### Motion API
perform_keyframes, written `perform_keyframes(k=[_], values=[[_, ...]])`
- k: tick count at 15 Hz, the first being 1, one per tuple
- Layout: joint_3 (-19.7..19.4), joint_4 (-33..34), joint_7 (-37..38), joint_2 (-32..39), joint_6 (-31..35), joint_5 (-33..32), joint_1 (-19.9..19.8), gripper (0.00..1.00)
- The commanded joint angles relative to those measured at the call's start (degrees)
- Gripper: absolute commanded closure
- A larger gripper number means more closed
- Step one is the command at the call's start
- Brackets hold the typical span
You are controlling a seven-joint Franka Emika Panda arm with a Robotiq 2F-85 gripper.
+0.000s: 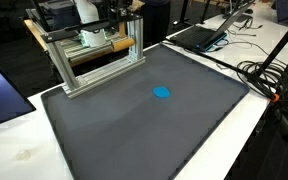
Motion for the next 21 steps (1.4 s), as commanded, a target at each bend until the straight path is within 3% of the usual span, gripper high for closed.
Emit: perform_keyframes(k=[1, 4, 5, 7, 10, 21], values=[[-0.15, -4.44, -2.16, -4.3, -0.48, 2.01, 0.74, 0.78], [-0.72, -5.07, -3.55, -5.29, -0.82, 2.44, 0.96, 0.75], [-0.81, -5.26, -3.98, -5.56, -0.84, 2.48, 1.01, 0.28], [-0.84, -5.26, -4.55, -5.73, -1.14, 2.88, 1.21, 0.23], [-0.64, -5.09, -4.9, -5.23, -1.41, 3.39, 1.71, 0.01], [0.79, -4.46, -2.53, -3.95, -2.04, 1.65, 0.94, 0.0]])
